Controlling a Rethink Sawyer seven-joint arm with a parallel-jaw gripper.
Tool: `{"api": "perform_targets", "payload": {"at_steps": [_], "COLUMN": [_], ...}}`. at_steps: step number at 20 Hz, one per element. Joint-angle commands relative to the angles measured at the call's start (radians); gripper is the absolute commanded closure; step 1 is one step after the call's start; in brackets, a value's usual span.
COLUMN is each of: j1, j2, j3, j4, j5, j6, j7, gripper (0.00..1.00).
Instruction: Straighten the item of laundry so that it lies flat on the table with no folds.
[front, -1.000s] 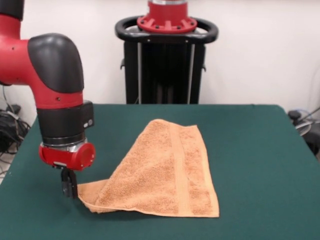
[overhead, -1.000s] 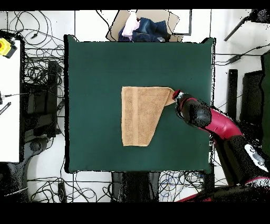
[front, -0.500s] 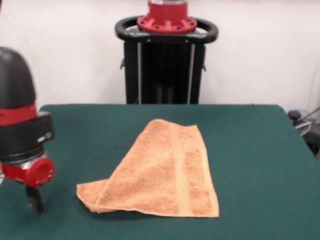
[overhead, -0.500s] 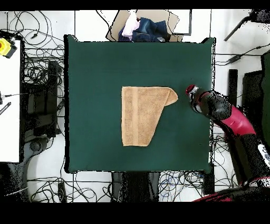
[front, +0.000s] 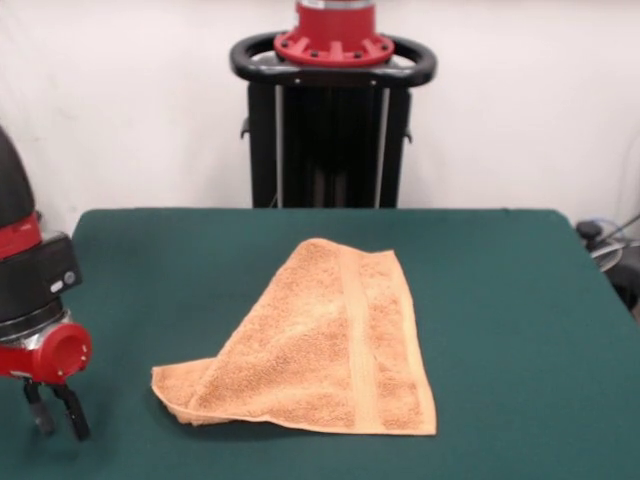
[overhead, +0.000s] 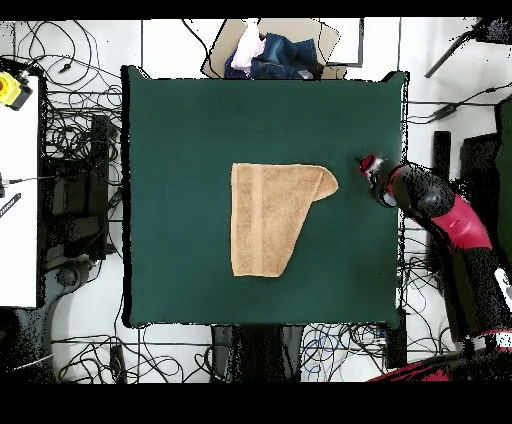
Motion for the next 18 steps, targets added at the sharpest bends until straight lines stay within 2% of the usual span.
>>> {"api": "perform_targets", "payload": {"at_steps": [1,10,15,18], "j1": [0.04,0.026,0.019,0.022], "j2": [-0.04,0.032,0.035,-0.001], "j3": [0.008,0.038,0.037,0.017], "j4": [0.048,0.015,0.023,0.074], "j5": [-0.106,-0.091,-0.086,-0.085], "j6": [-0.153,-0.119,-0.109,-0.126], "j7": [-0.034,-0.079,-0.081,-0.035], "gripper": [0.0,0.0,0.0,0.0]}}
